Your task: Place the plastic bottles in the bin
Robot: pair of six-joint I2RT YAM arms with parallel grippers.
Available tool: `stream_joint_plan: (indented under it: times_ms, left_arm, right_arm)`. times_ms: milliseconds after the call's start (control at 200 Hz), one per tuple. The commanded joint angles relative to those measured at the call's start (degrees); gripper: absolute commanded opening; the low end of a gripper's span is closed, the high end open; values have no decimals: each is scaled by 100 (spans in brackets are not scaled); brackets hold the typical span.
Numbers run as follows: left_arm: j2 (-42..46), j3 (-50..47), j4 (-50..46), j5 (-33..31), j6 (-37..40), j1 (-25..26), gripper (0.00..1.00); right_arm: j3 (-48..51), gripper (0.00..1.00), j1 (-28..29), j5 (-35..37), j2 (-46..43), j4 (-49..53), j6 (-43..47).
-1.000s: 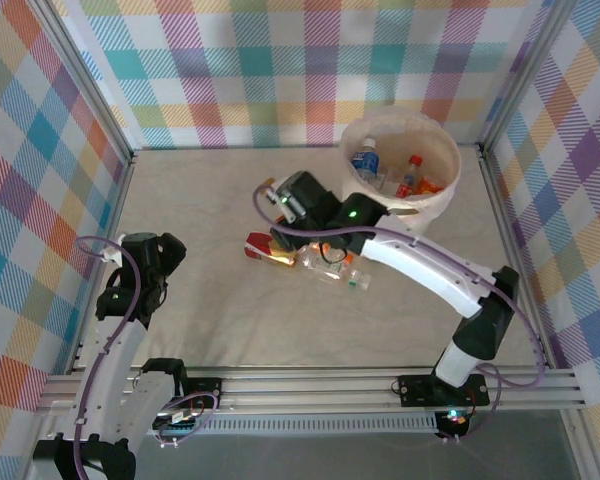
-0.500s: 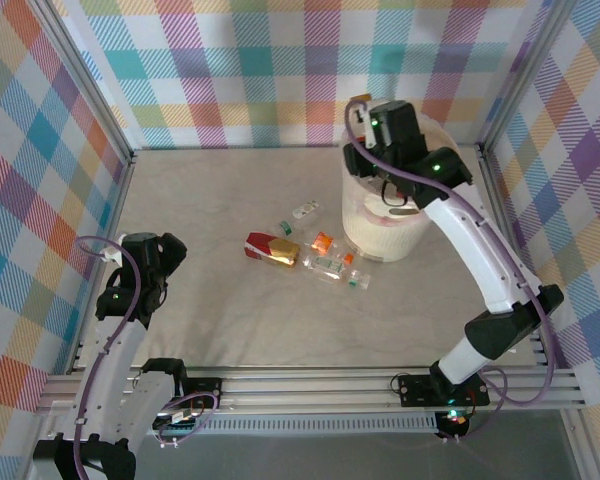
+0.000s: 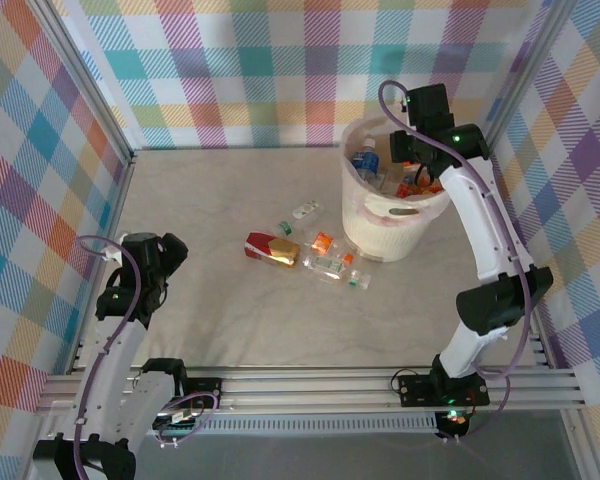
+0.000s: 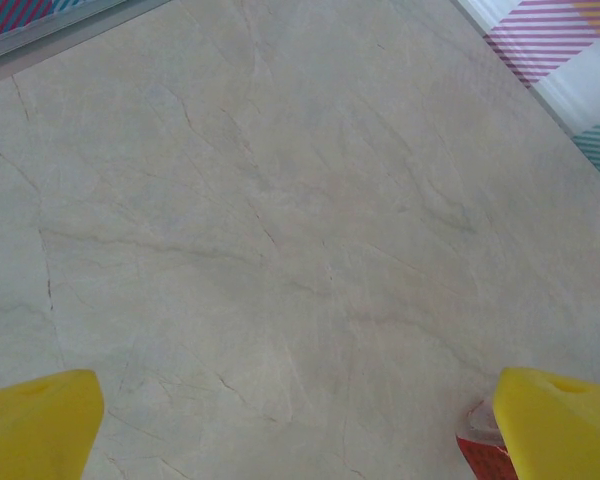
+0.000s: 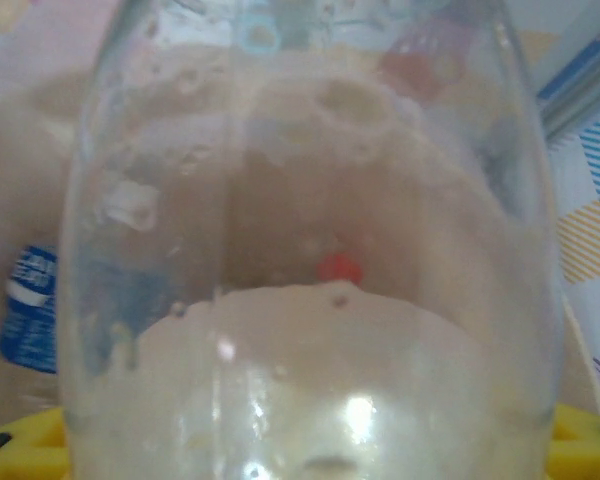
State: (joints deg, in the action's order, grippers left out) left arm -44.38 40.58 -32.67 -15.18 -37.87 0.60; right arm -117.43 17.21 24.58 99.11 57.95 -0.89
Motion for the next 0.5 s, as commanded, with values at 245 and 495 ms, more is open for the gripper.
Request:
stream_joint_plan:
  times_ms: [245,495]
  left_arm:
    - [18,-24,172,141,100,-69,100]
    - [0,-4,171,195,113,-69,100]
  right_arm:
    - [-303,52,-488,172,426,622,284]
    - [-259,57,-604,151,627,664,308]
